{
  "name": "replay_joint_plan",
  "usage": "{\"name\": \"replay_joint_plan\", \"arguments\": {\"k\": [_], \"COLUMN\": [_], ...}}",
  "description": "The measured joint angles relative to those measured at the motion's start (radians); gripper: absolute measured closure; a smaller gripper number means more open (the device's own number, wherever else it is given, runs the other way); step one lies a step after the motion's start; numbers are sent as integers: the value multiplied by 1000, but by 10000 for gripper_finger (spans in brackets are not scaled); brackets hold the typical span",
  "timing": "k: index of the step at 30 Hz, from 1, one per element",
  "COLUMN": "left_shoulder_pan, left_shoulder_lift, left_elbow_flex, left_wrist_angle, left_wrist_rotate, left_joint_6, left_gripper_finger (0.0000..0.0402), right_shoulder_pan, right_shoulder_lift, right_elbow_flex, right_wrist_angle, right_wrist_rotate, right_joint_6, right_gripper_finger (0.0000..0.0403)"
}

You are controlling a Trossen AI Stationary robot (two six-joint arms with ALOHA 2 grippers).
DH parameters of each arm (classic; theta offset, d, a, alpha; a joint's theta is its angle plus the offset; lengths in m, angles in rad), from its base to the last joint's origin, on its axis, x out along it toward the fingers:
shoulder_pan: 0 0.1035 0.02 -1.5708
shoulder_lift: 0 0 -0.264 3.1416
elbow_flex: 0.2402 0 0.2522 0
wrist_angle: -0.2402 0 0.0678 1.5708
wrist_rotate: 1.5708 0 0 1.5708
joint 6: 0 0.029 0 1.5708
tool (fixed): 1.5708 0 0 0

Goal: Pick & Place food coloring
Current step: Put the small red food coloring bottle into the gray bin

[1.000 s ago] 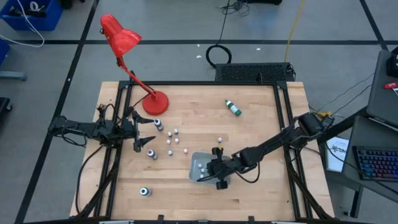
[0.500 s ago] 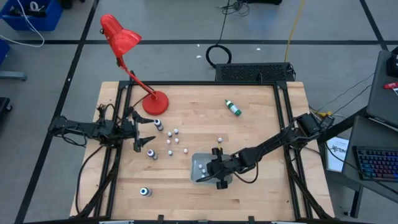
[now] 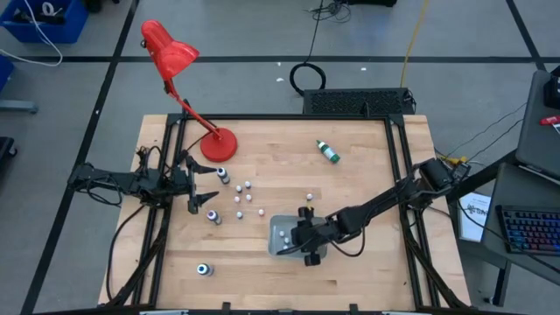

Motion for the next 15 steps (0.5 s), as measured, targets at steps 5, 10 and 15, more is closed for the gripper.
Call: {"name": "replay_joint_plan", "arguments": {"k": [5, 10, 15], "left_shoulder_pan": [0, 0, 0], "left_shoulder_lift": [0, 0, 0], "left_elbow_flex": [0, 0, 0], "left_wrist_angle": [0, 0, -1], "left_wrist_rotate": [0, 0, 0], "left_joint_6": [0, 0, 0], "left_gripper_finger": [36, 36, 36], "right_shoulder_pan": [2, 1, -6], "right_shoulder_lift": [-90, -207, -348], "right_elbow_flex": [0, 0, -101], "right_wrist_angle": [-11, -119, -216], "right_wrist_rotate": [3, 59, 199], "right_joint_6": [-29, -52, 37], "right_gripper_finger": [269, 269, 272]}}
